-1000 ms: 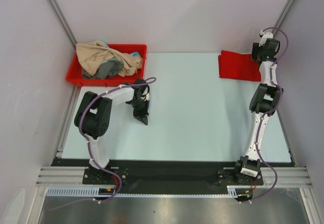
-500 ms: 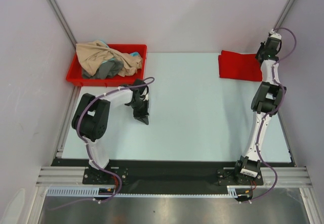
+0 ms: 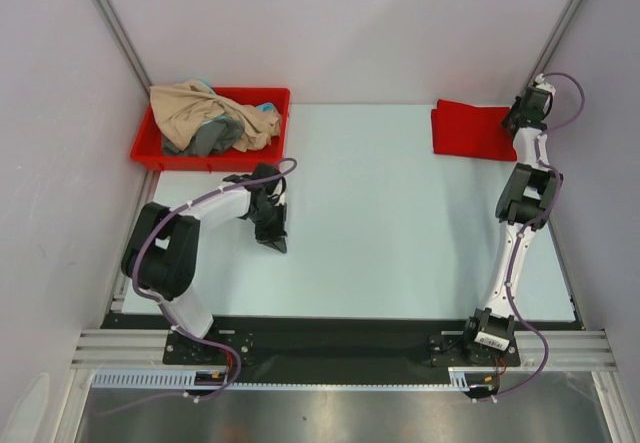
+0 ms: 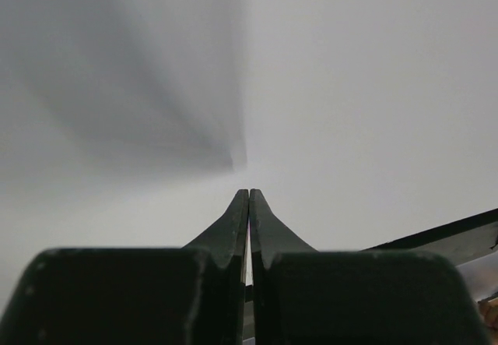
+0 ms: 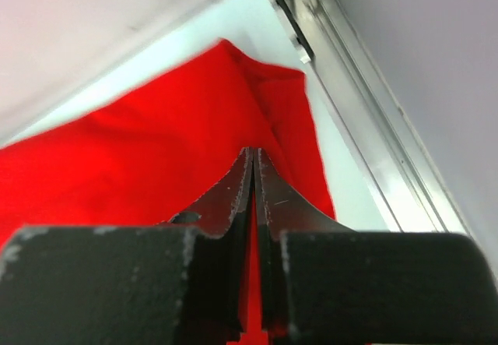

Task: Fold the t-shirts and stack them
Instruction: Neatly place the folded tshirt to the corner

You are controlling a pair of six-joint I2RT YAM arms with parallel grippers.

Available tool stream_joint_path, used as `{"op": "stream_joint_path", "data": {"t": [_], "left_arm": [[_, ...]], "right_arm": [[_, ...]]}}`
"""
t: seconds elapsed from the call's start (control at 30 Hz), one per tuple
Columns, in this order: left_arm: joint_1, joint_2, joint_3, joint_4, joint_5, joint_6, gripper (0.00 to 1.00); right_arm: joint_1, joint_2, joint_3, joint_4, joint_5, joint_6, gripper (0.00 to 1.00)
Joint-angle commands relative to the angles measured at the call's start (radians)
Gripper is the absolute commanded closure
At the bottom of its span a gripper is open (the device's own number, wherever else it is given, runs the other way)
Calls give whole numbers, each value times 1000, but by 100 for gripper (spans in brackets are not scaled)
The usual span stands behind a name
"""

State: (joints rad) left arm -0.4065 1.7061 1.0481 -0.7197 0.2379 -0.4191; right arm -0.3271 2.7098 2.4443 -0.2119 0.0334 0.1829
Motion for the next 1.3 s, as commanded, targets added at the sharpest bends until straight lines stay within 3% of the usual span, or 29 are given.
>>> {"op": "stream_joint_path", "data": {"t": [0.0,0.3,0.5,0.63,0.7,0.8,0.87,0.9,0.97,1.0,1.13,1.27], "left_arm": [[-2,-68,-11,3,-8,-15,96],[-2,-190,-19,-15,0,-30,95],[-3,-255,-5,-17,14,-20,94],[-3,-318,-7,12,46,-10,89],[-3,-338,-8,19,72,-6,85],[-3,-379,-13,28,93,-1,68],[-3,-407,-20,29,104,-1,62],[-2,-416,-23,32,113,-3,59],[-3,-453,-42,54,135,-17,53],[-3,-467,-51,65,152,-35,51],[-3,-565,-164,146,208,-111,43],[-6,-703,-328,285,250,-239,41]], "right_arm": [[-18,38,44,20,-16,46,95],[13,-96,48,-115,-10,53,93],[88,-297,29,-374,98,128,80],[157,-470,-100,-520,30,208,71],[215,-579,-209,-553,10,230,68],[298,-738,-410,-570,-125,272,62],[324,-823,-574,-532,-208,325,58],[371,-928,-775,-499,-254,349,56],[399,-1039,-969,-387,-366,443,53],[428,-1143,-1178,-301,-415,467,51],[487,-1409,-1561,-175,-450,541,41],[500,-1620,-1743,-231,-460,553,13]]}}
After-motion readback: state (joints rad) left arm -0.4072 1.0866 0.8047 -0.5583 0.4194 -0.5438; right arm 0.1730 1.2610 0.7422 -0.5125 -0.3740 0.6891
